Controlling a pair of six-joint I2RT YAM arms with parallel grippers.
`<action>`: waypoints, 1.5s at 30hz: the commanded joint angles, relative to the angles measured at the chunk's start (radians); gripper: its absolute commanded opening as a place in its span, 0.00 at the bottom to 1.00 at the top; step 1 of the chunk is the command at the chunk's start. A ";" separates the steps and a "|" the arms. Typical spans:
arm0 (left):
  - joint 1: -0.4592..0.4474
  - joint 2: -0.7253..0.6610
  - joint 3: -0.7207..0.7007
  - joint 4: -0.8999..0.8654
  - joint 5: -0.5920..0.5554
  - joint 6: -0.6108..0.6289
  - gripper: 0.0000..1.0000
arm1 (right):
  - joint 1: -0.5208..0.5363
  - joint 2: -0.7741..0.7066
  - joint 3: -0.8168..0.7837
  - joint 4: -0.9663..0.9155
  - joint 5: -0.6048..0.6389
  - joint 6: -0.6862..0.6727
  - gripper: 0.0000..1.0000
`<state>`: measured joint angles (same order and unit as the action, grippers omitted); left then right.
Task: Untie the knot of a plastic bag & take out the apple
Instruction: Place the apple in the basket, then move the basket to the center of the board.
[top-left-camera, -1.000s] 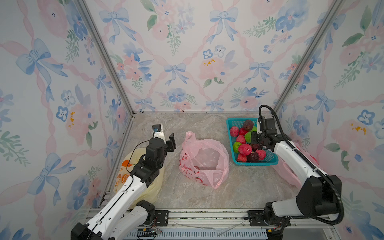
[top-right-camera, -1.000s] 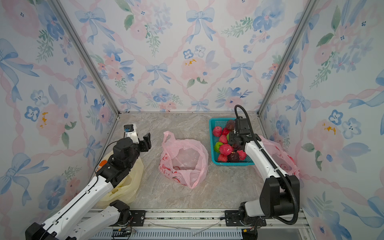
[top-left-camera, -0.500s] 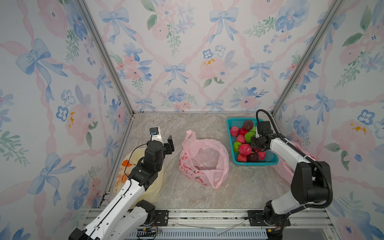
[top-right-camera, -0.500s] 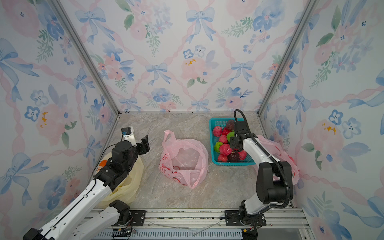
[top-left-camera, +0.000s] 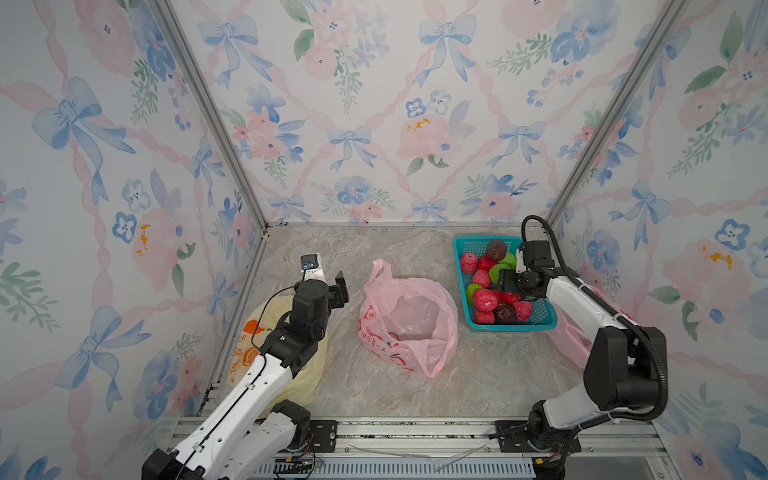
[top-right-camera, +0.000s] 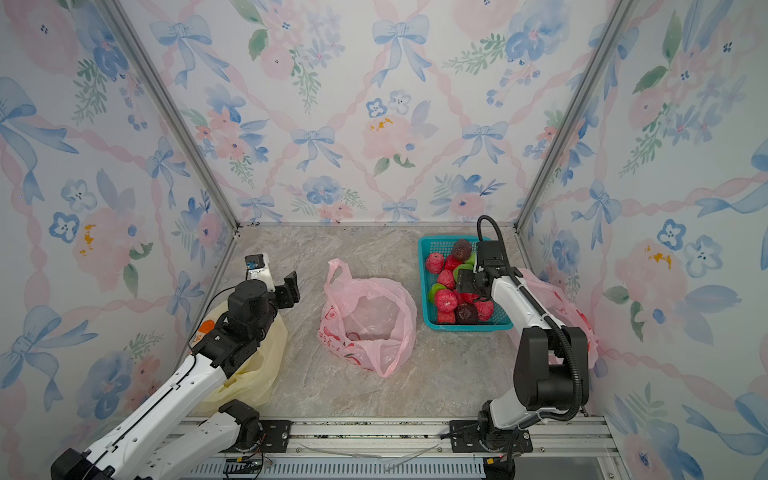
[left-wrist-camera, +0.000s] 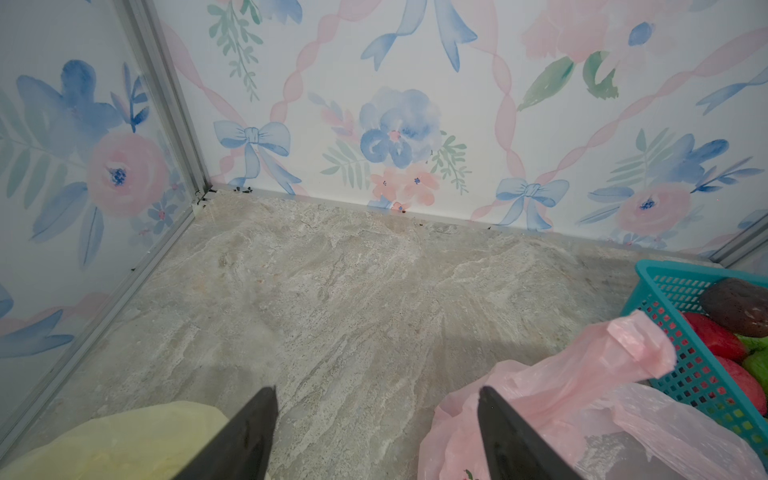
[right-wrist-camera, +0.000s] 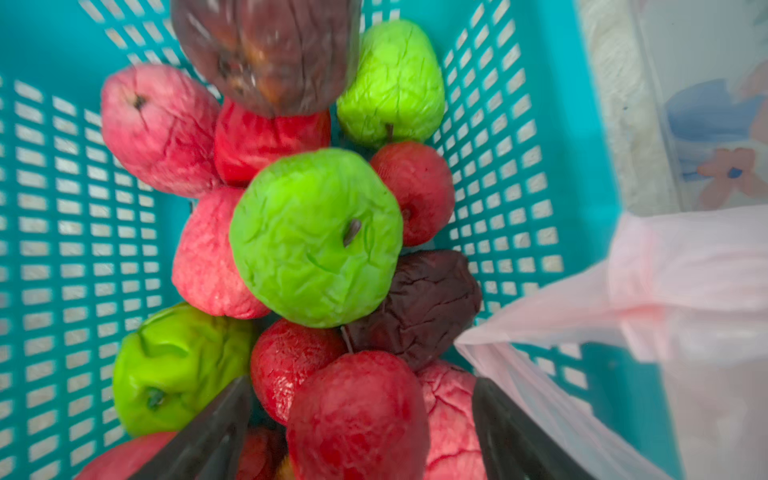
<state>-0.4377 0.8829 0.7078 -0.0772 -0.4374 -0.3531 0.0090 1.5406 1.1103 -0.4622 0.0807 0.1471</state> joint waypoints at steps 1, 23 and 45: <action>0.007 0.006 -0.012 0.022 0.009 -0.012 0.77 | -0.049 -0.031 0.019 0.037 -0.017 0.023 0.85; 0.016 0.028 -0.027 0.036 0.011 -0.022 0.77 | -0.049 0.235 0.137 0.033 -0.193 -0.004 0.84; 0.317 0.299 -0.224 0.421 -0.023 0.005 0.94 | 0.149 0.223 0.000 0.364 -1.057 -0.011 0.89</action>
<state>-0.1329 1.1324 0.4850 0.2352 -0.4572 -0.3939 0.1081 1.7882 1.0821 -0.0158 -0.8448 0.2283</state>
